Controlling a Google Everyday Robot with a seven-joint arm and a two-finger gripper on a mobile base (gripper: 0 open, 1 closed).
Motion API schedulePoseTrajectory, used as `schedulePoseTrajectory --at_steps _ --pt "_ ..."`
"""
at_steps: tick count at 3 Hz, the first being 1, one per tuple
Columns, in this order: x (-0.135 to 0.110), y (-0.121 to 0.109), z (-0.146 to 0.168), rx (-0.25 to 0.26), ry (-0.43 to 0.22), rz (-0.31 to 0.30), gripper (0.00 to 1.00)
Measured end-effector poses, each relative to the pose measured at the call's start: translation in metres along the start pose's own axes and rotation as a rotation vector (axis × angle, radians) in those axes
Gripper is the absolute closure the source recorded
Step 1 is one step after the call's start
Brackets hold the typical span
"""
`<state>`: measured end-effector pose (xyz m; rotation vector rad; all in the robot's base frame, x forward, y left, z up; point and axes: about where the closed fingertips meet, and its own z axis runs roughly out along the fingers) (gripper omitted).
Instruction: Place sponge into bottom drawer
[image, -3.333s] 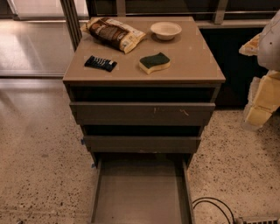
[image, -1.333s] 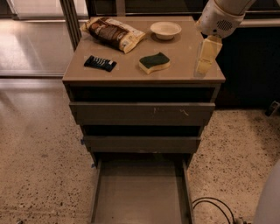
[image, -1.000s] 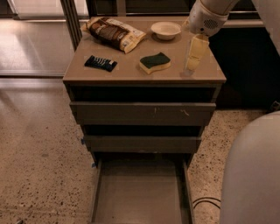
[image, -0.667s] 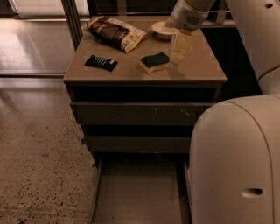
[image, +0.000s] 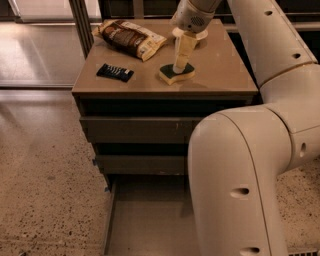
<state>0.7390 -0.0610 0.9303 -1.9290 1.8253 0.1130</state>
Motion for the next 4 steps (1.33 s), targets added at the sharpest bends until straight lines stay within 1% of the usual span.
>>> schedulePoseTrajectory --at_steps 1,2,3,4 --pt "0.001 -0.006 0.006 0.017 -0.013 0.009 0.00" --pt "0.025 -0.008 0.024 -0.004 -0.025 0.074 0.00" --pt "0.052 -0.007 0.051 -0.037 -0.055 0.150 0.00" --pt "0.062 -0.014 0.085 -0.043 -0.102 0.190 0.00"
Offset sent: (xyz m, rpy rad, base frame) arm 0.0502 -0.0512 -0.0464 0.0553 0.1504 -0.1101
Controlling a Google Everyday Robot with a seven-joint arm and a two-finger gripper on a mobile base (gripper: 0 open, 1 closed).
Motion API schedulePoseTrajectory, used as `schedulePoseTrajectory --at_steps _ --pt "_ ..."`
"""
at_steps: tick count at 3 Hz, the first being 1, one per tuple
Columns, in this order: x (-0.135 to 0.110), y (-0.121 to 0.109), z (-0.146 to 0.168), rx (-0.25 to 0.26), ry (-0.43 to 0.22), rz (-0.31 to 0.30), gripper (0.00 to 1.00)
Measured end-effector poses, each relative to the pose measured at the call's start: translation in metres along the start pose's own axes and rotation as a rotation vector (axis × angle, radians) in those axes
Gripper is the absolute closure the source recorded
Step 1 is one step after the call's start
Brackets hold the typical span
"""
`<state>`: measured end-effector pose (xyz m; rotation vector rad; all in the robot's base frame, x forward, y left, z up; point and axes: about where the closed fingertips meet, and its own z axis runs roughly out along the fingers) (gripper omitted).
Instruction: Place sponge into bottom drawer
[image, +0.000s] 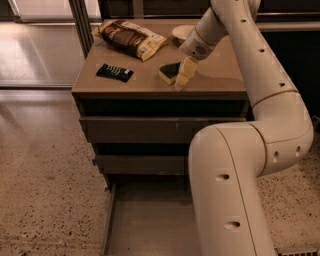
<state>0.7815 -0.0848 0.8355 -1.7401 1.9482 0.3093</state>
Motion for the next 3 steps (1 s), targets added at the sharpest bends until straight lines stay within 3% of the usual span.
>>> schedulePoseTrajectory --at_steps 3 --pt "-0.013 0.003 0.020 -0.034 -0.026 -0.023 0.00"
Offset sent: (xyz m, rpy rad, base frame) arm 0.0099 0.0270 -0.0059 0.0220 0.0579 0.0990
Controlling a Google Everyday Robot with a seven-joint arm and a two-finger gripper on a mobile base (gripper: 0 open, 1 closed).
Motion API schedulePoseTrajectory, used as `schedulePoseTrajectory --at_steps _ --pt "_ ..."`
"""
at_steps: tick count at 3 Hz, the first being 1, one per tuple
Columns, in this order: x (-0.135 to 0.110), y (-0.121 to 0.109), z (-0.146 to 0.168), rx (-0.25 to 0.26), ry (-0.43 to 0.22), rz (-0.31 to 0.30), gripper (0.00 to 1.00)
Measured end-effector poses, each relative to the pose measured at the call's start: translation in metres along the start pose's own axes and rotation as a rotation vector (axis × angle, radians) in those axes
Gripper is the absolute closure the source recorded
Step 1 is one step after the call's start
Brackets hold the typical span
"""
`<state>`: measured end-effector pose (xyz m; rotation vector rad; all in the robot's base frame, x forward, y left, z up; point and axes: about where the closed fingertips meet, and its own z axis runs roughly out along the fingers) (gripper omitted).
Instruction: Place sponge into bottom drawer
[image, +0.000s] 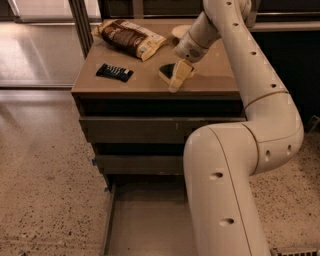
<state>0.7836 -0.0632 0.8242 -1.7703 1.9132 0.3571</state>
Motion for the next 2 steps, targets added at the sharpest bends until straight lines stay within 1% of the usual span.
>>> schedulePoseTrajectory --at_steps 1,2 --pt "0.0000 0.0000 0.0000 0.000 0.000 0.000 0.18" --pt "0.0000 0.0000 0.0000 0.000 0.000 0.000 0.41"
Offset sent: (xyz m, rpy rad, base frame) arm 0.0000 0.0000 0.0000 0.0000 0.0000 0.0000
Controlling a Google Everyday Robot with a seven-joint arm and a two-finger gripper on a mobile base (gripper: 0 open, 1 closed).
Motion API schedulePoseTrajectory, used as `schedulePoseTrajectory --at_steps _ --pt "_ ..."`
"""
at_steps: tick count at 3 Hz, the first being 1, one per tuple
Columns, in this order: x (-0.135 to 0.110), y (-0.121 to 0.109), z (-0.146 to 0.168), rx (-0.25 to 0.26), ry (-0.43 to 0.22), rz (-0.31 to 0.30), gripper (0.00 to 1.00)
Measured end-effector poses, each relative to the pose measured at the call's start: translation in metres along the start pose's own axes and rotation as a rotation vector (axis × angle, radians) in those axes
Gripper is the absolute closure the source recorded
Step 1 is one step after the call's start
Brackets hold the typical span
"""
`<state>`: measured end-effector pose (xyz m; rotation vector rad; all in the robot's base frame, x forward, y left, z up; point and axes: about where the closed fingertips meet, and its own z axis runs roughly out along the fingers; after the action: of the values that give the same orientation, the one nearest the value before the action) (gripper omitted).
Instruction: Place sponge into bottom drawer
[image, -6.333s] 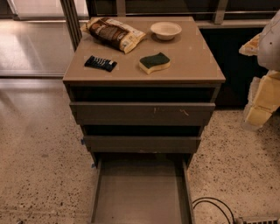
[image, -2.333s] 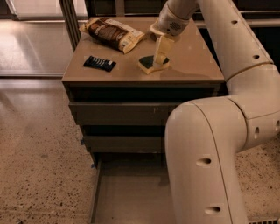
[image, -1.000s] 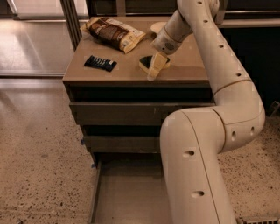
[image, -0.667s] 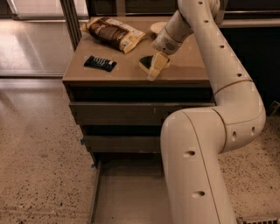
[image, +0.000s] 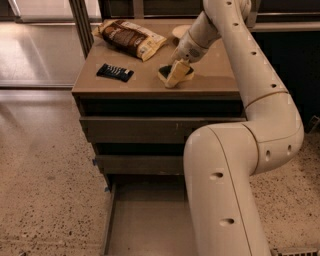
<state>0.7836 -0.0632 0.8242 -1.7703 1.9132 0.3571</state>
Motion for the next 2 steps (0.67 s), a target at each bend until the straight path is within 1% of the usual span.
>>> schedulePoseTrajectory --at_steps 1,2 --pt "0.0000 0.0000 0.0000 0.000 0.000 0.000 0.64" --pt "-0.0090 -0.0007 -0.0001 0.005 -0.036 -0.031 0.88"
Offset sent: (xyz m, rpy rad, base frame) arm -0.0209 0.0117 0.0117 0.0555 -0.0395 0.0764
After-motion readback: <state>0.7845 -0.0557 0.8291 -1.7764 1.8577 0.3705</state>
